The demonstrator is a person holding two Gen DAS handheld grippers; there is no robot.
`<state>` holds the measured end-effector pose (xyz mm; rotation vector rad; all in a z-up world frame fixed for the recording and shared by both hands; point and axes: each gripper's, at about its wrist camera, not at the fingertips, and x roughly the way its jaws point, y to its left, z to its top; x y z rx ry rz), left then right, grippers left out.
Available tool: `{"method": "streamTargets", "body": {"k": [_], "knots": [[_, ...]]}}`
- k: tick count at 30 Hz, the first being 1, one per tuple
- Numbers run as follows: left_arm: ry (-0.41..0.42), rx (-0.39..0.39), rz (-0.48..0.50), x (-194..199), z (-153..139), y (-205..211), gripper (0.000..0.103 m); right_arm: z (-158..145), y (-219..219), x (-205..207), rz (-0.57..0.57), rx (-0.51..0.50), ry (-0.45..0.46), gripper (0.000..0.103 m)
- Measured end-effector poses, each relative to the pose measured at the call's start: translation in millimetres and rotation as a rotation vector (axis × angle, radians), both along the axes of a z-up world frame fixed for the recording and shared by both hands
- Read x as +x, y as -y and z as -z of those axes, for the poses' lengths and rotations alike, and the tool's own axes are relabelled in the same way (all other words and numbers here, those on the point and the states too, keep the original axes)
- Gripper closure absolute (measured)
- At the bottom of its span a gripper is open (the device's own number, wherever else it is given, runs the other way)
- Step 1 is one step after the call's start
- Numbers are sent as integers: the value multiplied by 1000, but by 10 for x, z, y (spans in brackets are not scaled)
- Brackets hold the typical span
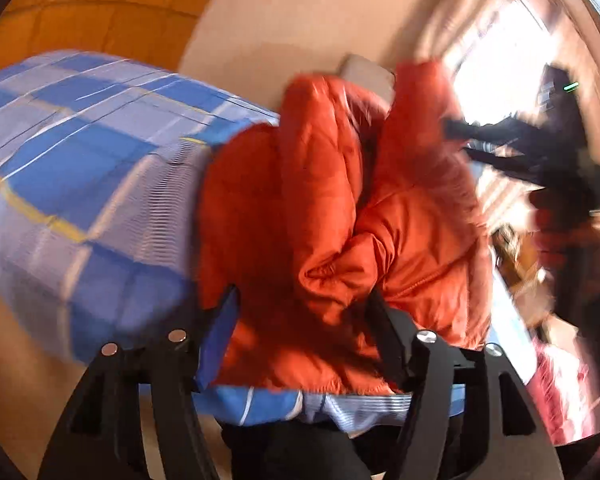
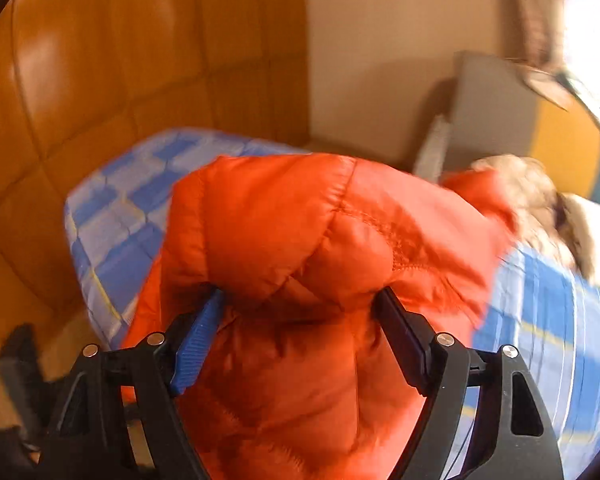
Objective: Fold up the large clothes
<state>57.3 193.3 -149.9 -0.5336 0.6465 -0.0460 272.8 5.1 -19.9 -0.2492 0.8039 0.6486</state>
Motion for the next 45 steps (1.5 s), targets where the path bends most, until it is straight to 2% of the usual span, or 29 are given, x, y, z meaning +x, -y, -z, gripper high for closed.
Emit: {"method": "streamTargets", "body": {"k": [5,11,13,17,21,25,28,30,32,34,40,45], "knots": [[-64,87,-143,-435,-154,-307,35,283,-457,246,-131,-198,-78,21],[-129,117,-268,-681,-67,-572,35,682,-696,478,-188,-305,-184,21],[-132,112,-291,-668,-47,-608,35,852,-762,413,-194,-339,-158,20],[-136,112,-282,-649,-4,-623,35,1051,-784,331,-180,-316,-124,20],[-106,135,-270,-647,-112,-534,34,998,-767,211,-162,-324,-68,20],[-75,145,-281,-703,-250,-502,29,820,-734,82,-135,-323,10,20],[-55,179,-278,-742,-361,-440,24,643,-625,-49,-117,-295,50,16],[-50,198,-282,-762,-423,-413,21,506,-481,-179,-114,-256,66,10],[-35,216,-282,-785,-503,-373,16,406,-320,-283,-103,-215,64,9],[-34,234,-276,-786,-562,-336,15,339,-118,-382,-92,-160,41,4],[-10,242,-204,-699,-656,-252,10,432,725,-563,-20,29,-143,3],[-9,233,-133,-526,-654,-167,7,681,1342,-425,97,246,-331,3]]}}
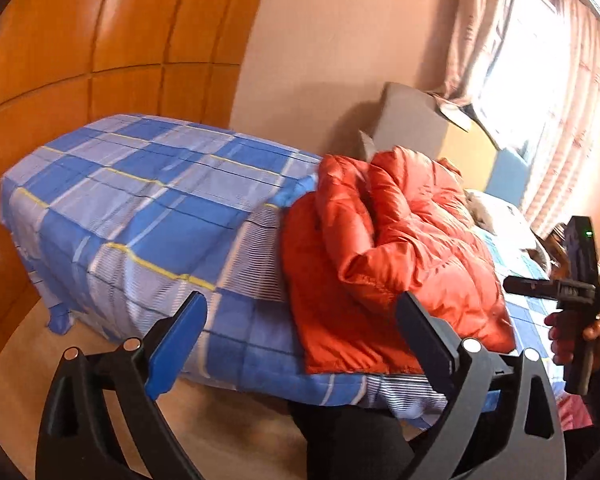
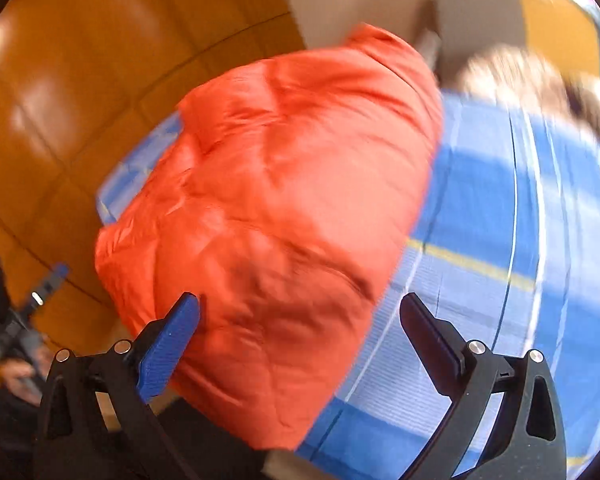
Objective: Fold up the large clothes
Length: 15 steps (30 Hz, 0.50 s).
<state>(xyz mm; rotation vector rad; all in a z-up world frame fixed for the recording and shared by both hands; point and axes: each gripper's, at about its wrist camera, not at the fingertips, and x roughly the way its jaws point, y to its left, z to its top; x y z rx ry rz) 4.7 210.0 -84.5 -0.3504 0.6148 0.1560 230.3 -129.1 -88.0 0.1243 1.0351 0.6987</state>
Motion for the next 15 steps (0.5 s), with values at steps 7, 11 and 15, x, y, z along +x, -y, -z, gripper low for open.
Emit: {"method": "streamTargets", "body": {"k": [7,11,15], "knots": [[-7,-172,47,200,240,-169,2,289,418,343,141,256,-186,3],[17,-376,62,338,431,-456,2,386,497,476,182,311,-252,3],[64,-506,90,561,548,-640,2,486,367,484,159,331,-300,3]]}}
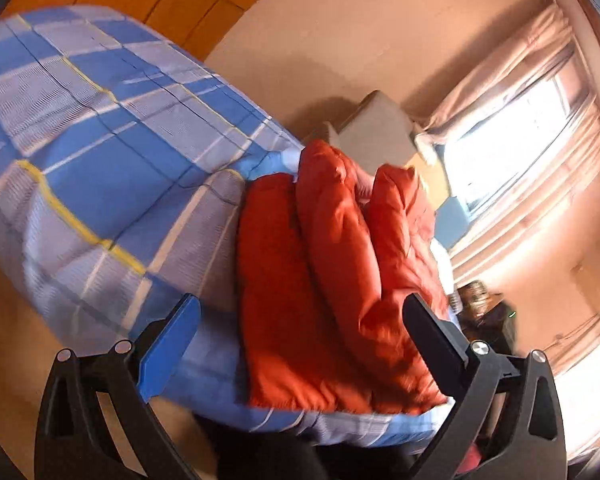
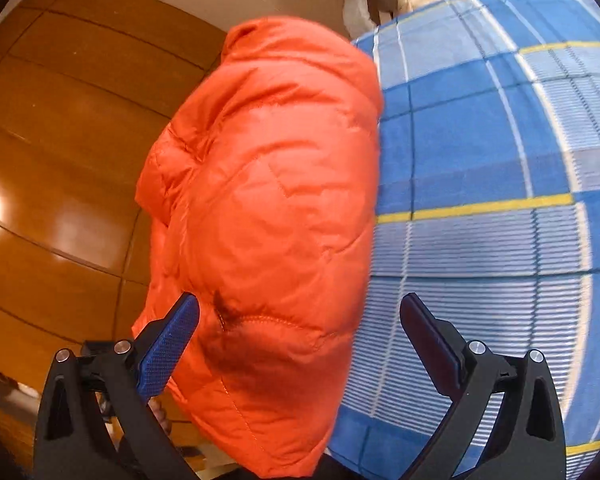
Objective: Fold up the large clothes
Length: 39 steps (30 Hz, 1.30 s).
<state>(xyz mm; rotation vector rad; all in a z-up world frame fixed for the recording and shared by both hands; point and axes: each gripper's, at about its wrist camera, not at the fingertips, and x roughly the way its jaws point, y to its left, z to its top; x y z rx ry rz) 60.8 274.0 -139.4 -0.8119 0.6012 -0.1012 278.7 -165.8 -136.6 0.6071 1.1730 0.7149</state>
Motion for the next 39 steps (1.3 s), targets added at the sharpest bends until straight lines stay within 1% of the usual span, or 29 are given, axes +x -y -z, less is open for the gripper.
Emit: {"method": "streamTargets", "body": {"k": [2,7,10,13,14,15,16,17,18,19,20,21,22,23,24,26,28,29,32,36,39], "knots": [[12,-30,26,139,25,-33,2,69,-59,20,-7,4,-15,3],[35,-102,144,541,73,-16,2,232,-237,29,-19,55,-52,3],[10,-119,212,773,166,8,2,318,-359,59,-33,77,-76,3],[-37,-136,294,973,332,92,2,412,-435,76,-42,100,-98,3],[-45,-133,302,1009,371,101,2,441,-454,84,-45,111,-106,3],[-39,-147,324,1044,416,119,3,488,-465,102,-47,119,-111,3],[-26,-157,336,1065,450,129,7,511,-490,102,-50,128,-110,3],[-15,-159,345,1073,468,135,20,523,-515,101,-53,130,-105,3],[0,-172,361,1087,496,144,26,514,-545,91,-58,131,-87,8],[16,-187,371,1094,527,149,35,496,-572,86,-60,127,-70,12],[30,-192,378,1089,539,157,42,467,-593,71,-63,121,-48,21],[58,-205,388,1077,548,171,47,434,-595,55,-66,117,-28,32],[84,-223,392,1064,551,168,53,388,-604,48,-67,111,-10,37],[102,-233,396,1058,548,174,58,343,-607,41,-66,106,10,46],[122,-239,400,1055,539,204,59,279,-621,13,-70,96,41,53],[158,-262,406,1059,499,244,65,167,-690,0,-75,81,84,60],[199,-269,423,1097,389,340,65,22,-689,-22,-77,73,135,64],[214,-269,435,1112,334,317,65,-61,-676,-32,-77,68,162,65],[260,-258,484,1272,100,511,65,-292,-511,-61,-54,65,234,66],[293,-230,573,1646,-188,886,65,-538,-67,-127,15,50,315,67],[287,-185,642,1878,-332,1258,65,-581,306,-140,72,22,341,67]]}}
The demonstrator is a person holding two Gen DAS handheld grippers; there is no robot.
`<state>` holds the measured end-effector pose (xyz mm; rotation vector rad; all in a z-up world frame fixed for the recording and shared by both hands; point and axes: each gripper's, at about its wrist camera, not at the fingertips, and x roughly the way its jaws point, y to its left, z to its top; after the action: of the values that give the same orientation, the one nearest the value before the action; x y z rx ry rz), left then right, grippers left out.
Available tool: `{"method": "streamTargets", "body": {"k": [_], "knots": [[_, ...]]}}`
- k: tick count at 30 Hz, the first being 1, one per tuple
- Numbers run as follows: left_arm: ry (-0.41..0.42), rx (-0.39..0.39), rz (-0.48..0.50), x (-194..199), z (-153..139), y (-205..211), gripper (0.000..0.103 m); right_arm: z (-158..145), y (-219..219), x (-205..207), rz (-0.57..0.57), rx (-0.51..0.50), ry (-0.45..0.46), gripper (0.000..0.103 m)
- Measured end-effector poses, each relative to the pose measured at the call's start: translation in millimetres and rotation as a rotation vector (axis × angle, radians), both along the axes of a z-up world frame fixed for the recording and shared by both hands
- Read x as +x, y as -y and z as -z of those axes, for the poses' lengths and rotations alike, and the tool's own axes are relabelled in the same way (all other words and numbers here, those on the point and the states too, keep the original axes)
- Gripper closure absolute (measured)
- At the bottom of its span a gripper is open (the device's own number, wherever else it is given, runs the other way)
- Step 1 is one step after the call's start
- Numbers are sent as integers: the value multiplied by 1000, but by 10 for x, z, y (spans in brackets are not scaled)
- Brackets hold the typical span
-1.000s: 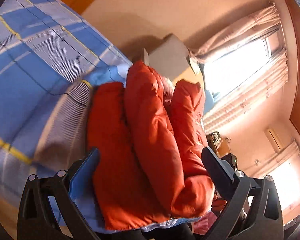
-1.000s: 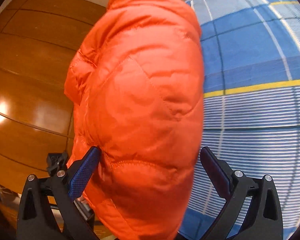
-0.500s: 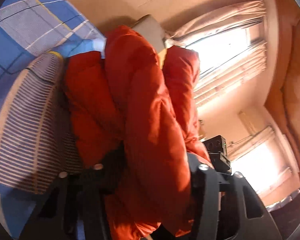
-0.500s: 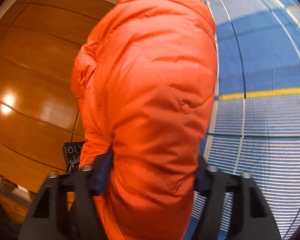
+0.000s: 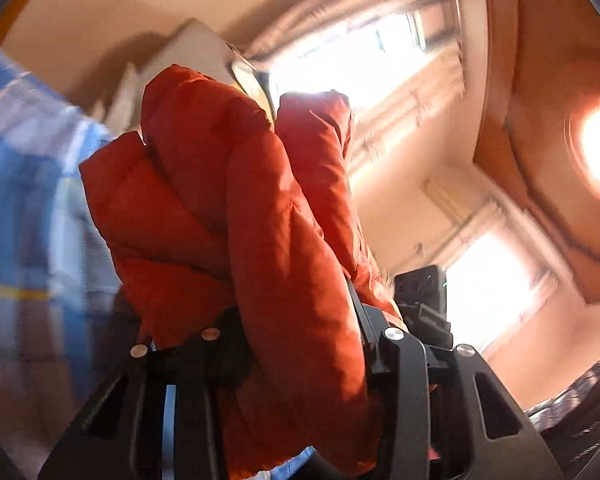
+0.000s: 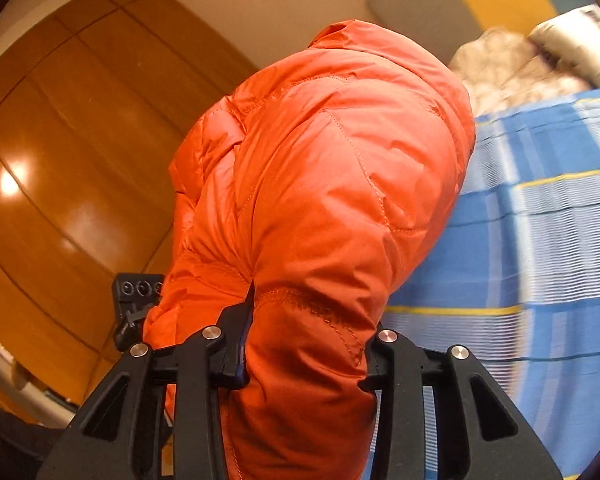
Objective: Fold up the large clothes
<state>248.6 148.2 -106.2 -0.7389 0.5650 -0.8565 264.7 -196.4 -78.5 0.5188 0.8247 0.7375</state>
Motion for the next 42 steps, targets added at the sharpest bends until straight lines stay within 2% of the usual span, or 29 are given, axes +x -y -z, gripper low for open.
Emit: {"method": "streamTargets", "body": {"k": [2,4,7,10,13,14,15,16,19,23,28,34,38,42], "knots": [[-16,53,33,158,8,276,65,26,228,-21,35,-22,1,67],[-66,111,55,320,118,543,65,131,441,11,79,-53,-22,67],[-136,179,64,474,282,824,65,357,651,64,120,-97,-73,67],[-162,236,58,478,325,953,64,581,771,99,137,-108,-111,63],[-164,345,44,434,302,1076,62,723,813,117,158,-138,-132,46],[-164,365,37,404,314,1081,61,742,832,102,160,-149,-138,38],[-165,390,23,371,314,1103,59,754,860,88,172,-164,-146,22],[-164,405,10,307,307,1134,57,710,862,95,197,-196,-147,17],[-162,443,-48,194,320,1132,47,651,871,32,236,-242,-137,13],[-122,518,-136,48,163,1180,29,467,808,-100,312,-324,-102,12],[-84,633,-252,-97,-26,1201,14,245,656,-370,381,-435,-39,12],[-77,662,-333,-394,-164,1186,6,95,576,-748,412,-495,15,12],[-96,670,-379,-583,-146,1145,5,72,493,-984,430,-526,32,10],[-90,715,-426,-792,-143,1156,4,80,434,-1149,455,-567,47,10]]}}
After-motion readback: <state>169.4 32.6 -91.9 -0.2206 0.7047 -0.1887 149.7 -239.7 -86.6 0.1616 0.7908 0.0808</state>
